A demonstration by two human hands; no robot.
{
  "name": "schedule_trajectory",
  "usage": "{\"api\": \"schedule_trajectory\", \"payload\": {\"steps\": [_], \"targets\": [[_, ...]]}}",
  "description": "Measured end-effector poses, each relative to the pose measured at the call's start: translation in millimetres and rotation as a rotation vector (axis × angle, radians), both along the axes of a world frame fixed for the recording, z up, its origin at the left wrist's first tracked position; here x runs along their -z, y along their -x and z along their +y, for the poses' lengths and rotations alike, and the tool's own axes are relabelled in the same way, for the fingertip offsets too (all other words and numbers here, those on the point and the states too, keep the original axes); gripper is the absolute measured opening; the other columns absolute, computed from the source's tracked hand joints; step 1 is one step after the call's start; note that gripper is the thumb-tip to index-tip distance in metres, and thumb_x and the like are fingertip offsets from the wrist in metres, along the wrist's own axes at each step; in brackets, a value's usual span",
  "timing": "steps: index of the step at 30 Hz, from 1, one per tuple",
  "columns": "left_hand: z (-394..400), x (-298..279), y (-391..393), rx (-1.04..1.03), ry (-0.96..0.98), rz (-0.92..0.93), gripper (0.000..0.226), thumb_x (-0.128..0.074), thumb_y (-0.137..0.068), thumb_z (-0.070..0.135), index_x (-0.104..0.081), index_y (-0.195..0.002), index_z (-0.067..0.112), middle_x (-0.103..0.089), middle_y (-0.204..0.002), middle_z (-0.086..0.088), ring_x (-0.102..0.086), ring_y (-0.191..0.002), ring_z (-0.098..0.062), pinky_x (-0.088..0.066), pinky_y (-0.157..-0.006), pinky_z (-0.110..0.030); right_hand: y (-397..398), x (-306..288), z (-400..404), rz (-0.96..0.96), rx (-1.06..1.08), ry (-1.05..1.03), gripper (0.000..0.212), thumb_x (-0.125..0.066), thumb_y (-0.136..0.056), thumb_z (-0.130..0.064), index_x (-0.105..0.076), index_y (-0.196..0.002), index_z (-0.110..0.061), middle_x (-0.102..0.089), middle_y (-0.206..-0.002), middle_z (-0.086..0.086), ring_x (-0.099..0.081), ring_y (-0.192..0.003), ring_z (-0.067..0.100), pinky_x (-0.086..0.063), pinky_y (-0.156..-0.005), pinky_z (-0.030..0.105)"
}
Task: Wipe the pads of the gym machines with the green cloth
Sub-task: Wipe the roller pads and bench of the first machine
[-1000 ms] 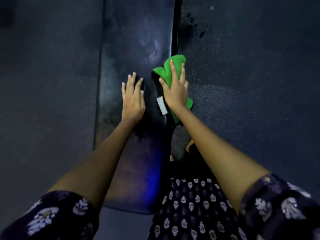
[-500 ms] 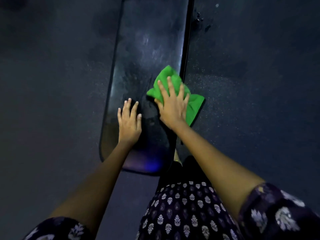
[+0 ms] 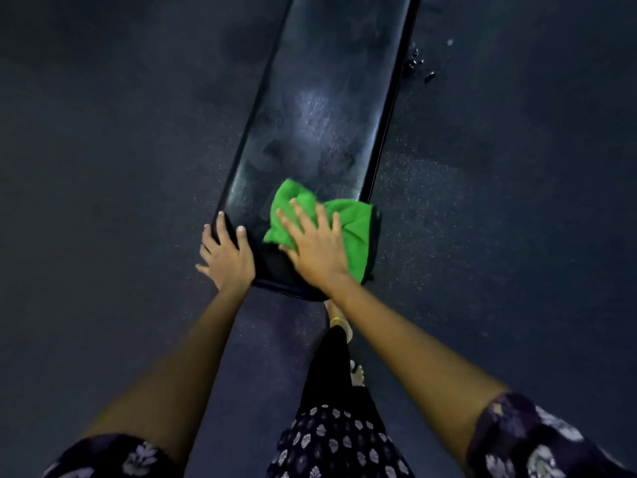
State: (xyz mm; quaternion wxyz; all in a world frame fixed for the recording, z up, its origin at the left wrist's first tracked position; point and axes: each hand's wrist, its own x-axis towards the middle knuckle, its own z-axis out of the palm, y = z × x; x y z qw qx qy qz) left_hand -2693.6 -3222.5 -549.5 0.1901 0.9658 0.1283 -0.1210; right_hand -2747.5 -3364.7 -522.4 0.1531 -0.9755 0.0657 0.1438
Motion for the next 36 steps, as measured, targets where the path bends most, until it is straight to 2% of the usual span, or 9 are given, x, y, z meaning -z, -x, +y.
{"api": "schedule_trajectory", "payload": {"steps": [5, 12, 15, 19, 21, 23, 26, 28, 36], "targets": [[-3.5, 1.2, -27.0, -0.208, 0.062, -0.082, 0.037, -0.034, -0.100, 0.031, -0.045, -0.127, 0.008, -0.043, -0.131, -0.016, -0.041, -0.124, -0.035, -0.018, -0.108, -0.059, -1.8, 3.7, -25.3, -0.047, -0.348, 0.104, 0.063, -0.042, -0.095, -0.048, -0.012, -0.150, -0.037, -0.010, -0.159, -0.004, -0.019, -0.141, 0.033, -0.019, -0.110, 0.048], [-3.8, 12.6, -23.1, -0.155, 0.058, -0.189, 0.036, -0.032, -0.101, 0.032, -0.047, -0.128, 0.011, -0.046, -0.132, -0.008, -0.042, -0.124, -0.026, -0.013, -0.111, -0.052, -83.5, 3.4, -60.2, -0.087, 0.256, 0.097, 0.059, -0.044, -0.094, -0.048, -0.024, -0.148, -0.035, -0.018, -0.158, -0.003, -0.029, -0.131, 0.032, -0.025, -0.105, 0.044], [-0.5, 15.4, -21.6, -0.169, 0.119, -0.238, 0.035, -0.034, -0.100, 0.030, -0.050, -0.126, 0.011, -0.048, -0.131, -0.006, -0.044, -0.123, -0.024, -0.015, -0.111, -0.050, -58.1, 5.2, -8.9, -0.082, -0.016, 0.107, 0.060, -0.043, -0.094, -0.049, -0.022, -0.149, -0.034, -0.018, -0.158, -0.002, -0.030, -0.131, 0.034, -0.025, -0.105, 0.045], [0.8, 13.9, -20.7, -0.232, 0.239, -0.319, 0.040, -0.030, -0.095, 0.029, -0.054, -0.121, 0.008, -0.051, -0.129, -0.008, -0.048, -0.119, -0.024, -0.023, -0.109, -0.047, -39.2, 13.1, 3.6, -0.226, -0.412, 0.122, 0.062, -0.059, -0.082, -0.055, -0.044, -0.139, -0.037, -0.047, -0.143, -0.002, -0.054, -0.109, 0.030, -0.044, -0.084, 0.038], [0.2, 13.6, -20.3, -0.224, 0.248, -0.331, 0.042, -0.028, -0.094, 0.029, -0.055, -0.120, 0.009, -0.051, -0.128, -0.007, -0.049, -0.118, -0.023, -0.024, -0.107, -0.044, -68.4, 14.4, -25.4, -0.179, -0.465, 0.135, 0.061, -0.051, -0.089, -0.053, -0.032, -0.145, -0.037, -0.035, -0.151, -0.001, -0.043, -0.122, 0.034, -0.036, -0.093, 0.042], [-1.9, 14.5, -22.5, -0.201, 0.238, -0.307, 0.043, -0.027, -0.094, 0.031, -0.054, -0.121, 0.011, -0.052, -0.128, -0.005, -0.048, -0.118, -0.022, -0.025, -0.105, -0.042, -106.7, 14.5, -61.7, -0.119, -0.268, 0.165, 0.061, -0.044, -0.094, -0.051, -0.022, -0.148, -0.036, -0.023, -0.156, -0.001, -0.029, -0.132, 0.033, -0.026, -0.101, 0.043], [-2.5, 14.3, -23.4, -0.191, 0.217, -0.282, 0.044, -0.026, -0.094, 0.032, -0.053, -0.122, 0.012, -0.052, -0.129, -0.003, -0.047, -0.120, -0.021, -0.026, -0.104, -0.041, -150.7, 10.4, -96.4, -0.123, 0.149, 0.151, 0.059, -0.044, -0.094, -0.049, -0.025, -0.148, -0.035, -0.022, -0.156, -0.001, -0.024, -0.134, 0.035, -0.021, -0.107, 0.049], [-1.4, 14.1, -23.6, -0.187, 0.210, -0.276, 0.045, -0.026, -0.094, 0.033, -0.053, -0.123, 0.012, -0.052, -0.129, -0.003, -0.046, -0.121, -0.021, -0.027, -0.103, -0.040, -166.2, 10.8, -87.3, -0.085, 0.263, 0.126, 0.058, -0.044, -0.094, -0.049, -0.026, -0.147, -0.034, -0.021, -0.157, -0.001, -0.023, -0.135, 0.037, -0.018, -0.108, 0.050], [0.2, 9.4, -26.1, -0.248, 0.328, -0.277, 0.042, -0.028, -0.096, 0.030, -0.054, -0.122, 0.011, -0.055, -0.127, -0.004, -0.051, -0.114, -0.021, -0.033, -0.094, -0.037, -110.5, 7.1, 17.8, -0.120, -0.308, 0.109, 0.060, -0.042, -0.093, -0.052, -0.025, -0.148, -0.035, -0.024, -0.156, -0.003, -0.036, -0.125, 0.033, -0.029, -0.093, 0.042]]}}
